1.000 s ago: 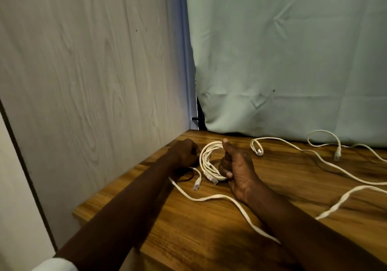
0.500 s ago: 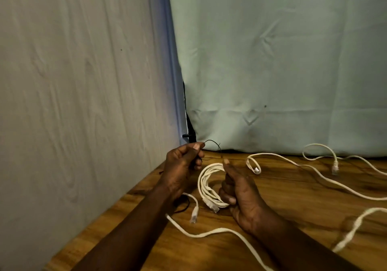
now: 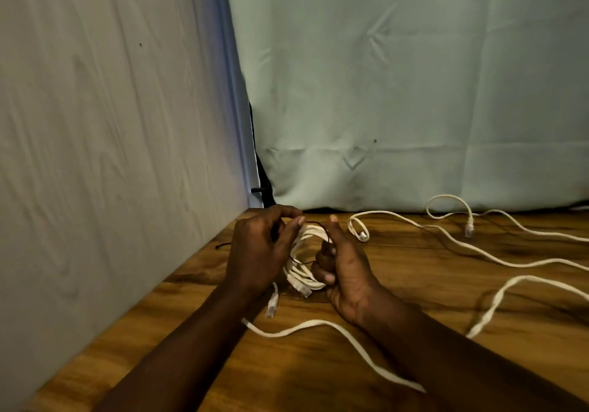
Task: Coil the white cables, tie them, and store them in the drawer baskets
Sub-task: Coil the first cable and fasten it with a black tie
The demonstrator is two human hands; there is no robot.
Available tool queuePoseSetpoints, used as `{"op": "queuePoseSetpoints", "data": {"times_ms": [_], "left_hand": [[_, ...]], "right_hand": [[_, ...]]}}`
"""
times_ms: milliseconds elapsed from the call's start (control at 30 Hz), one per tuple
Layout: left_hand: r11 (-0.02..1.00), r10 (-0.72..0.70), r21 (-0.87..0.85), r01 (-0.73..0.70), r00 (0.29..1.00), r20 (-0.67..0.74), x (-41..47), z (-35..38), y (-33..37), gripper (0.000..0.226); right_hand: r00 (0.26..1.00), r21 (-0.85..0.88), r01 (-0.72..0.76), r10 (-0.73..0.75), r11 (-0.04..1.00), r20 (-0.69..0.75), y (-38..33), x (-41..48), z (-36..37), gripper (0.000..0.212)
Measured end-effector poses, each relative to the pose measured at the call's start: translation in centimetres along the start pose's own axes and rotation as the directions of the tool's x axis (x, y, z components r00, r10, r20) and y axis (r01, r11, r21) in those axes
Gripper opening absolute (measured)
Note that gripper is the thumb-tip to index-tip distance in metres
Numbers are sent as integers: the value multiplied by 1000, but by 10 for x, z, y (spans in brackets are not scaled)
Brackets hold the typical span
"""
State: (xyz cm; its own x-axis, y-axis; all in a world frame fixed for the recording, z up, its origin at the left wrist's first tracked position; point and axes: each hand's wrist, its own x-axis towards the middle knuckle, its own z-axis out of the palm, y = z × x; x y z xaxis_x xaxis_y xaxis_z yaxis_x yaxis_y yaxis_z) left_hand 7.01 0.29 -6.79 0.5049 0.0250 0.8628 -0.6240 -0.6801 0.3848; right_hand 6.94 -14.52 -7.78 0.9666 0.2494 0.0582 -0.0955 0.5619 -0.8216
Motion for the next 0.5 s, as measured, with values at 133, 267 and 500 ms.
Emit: {"op": "queuePoseSetpoints", "data": {"times_ms": [133, 267, 500], "left_hand": [[978, 106, 192, -84, 988, -109, 0, -4, 2, 19], [993, 64, 108, -46, 982, -175, -4, -1, 10, 15], [904, 265, 373, -207, 958, -110, -6, 6, 12, 21]], "right_hand": [[998, 59, -66, 66, 996, 1, 1, -1, -1, 64], [999, -22, -32, 32, 999, -5, 5, 3, -1, 54], [998, -93, -41, 46, 995, 49, 8, 3, -1, 49]]}}
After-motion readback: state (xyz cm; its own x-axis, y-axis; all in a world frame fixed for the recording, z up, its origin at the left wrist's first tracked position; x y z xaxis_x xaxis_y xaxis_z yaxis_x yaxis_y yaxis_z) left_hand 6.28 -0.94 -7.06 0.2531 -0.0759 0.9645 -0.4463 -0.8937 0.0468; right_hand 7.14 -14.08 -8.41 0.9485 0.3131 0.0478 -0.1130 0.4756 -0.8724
